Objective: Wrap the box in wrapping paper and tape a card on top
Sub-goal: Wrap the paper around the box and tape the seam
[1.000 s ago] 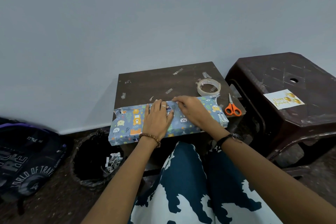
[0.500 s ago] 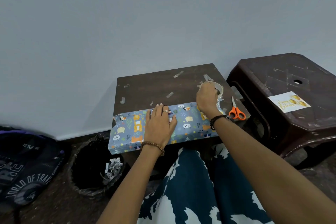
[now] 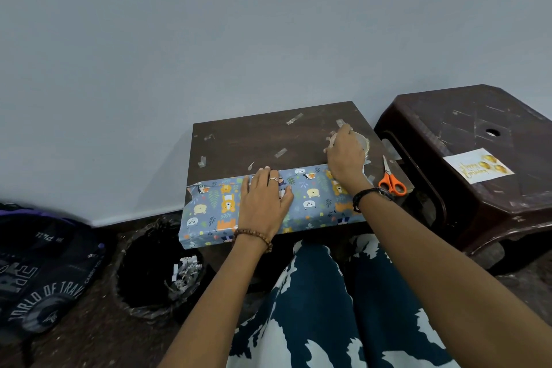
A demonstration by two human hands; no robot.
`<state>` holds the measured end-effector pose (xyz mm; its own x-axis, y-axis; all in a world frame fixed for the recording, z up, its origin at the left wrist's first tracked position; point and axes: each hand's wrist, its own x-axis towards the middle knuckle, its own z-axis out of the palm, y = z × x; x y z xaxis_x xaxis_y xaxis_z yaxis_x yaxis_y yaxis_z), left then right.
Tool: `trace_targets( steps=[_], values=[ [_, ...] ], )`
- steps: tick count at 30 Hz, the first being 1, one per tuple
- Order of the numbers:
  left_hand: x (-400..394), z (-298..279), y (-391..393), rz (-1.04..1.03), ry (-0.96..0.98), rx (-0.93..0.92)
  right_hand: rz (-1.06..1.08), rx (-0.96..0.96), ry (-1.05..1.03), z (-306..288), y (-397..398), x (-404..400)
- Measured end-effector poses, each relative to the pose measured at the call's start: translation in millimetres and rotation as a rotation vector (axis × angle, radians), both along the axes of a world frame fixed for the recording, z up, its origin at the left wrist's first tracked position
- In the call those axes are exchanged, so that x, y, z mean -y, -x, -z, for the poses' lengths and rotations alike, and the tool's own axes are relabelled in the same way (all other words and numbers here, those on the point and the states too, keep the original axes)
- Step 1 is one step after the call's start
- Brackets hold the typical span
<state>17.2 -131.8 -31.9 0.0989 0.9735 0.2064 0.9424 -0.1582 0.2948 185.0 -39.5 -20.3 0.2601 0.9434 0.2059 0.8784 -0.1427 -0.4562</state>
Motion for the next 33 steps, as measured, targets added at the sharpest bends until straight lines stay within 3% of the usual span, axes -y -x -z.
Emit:
trace_targets(
  steps=[13,21,24,28,33],
  values=[
    [-0.3,-0.4,0.4,-0.004,-0.004,-0.026,-0.039,0.233,0.028,-10.0,4.7,7.9],
    [-1.3,0.4,0.2,-0.005,0.002,-0.030,-0.036,0.269,0.005,-5.4,-1.2,2.3],
    [-0.9,0.3,0.3,-0.006,-0.005,-0.021,-0.073,0.198,-0.038,-3.2,-1.5,3.2],
    [-0.4,0.5,0.5,-0.005,-0.006,-0.015,-0.181,-0.056,-0.108,2.8,-5.9,6.1],
    [-0.2,2.0,0.6,-0.005,-0.014,-0.006,-0.011,-0.347,-0.190,2.1,-13.5,4.9]
  ],
)
